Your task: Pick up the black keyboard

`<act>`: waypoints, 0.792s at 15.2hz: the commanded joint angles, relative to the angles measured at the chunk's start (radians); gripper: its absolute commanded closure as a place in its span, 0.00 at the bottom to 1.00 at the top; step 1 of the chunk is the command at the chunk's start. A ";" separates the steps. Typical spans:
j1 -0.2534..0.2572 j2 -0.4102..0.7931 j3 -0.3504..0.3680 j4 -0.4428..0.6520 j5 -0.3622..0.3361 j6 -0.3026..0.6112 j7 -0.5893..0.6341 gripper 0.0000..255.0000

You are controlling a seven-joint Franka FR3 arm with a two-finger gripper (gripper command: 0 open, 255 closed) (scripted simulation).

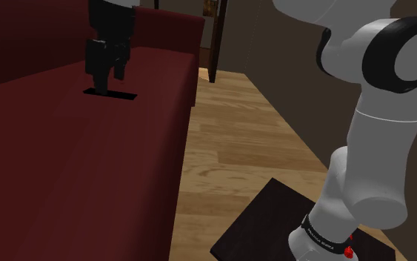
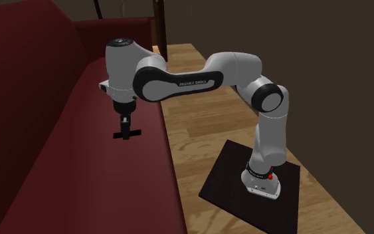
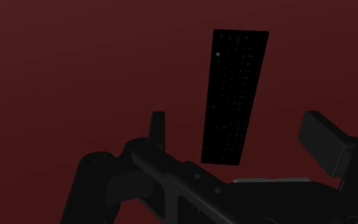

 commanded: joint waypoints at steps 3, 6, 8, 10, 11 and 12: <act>-0.006 -0.016 -0.001 -0.058 0.006 0.043 -0.001 0.00; -0.006 -0.016 -0.001 -0.057 0.006 0.042 -0.002 1.00; -0.005 -0.011 -0.002 -0.050 0.004 0.041 -0.002 1.00; -0.004 -0.008 -0.001 -0.043 0.003 0.036 -0.001 1.00; -0.005 -0.010 -0.002 -0.047 0.004 0.039 -0.001 1.00; -0.005 -0.009 -0.002 -0.048 0.004 0.040 -0.002 1.00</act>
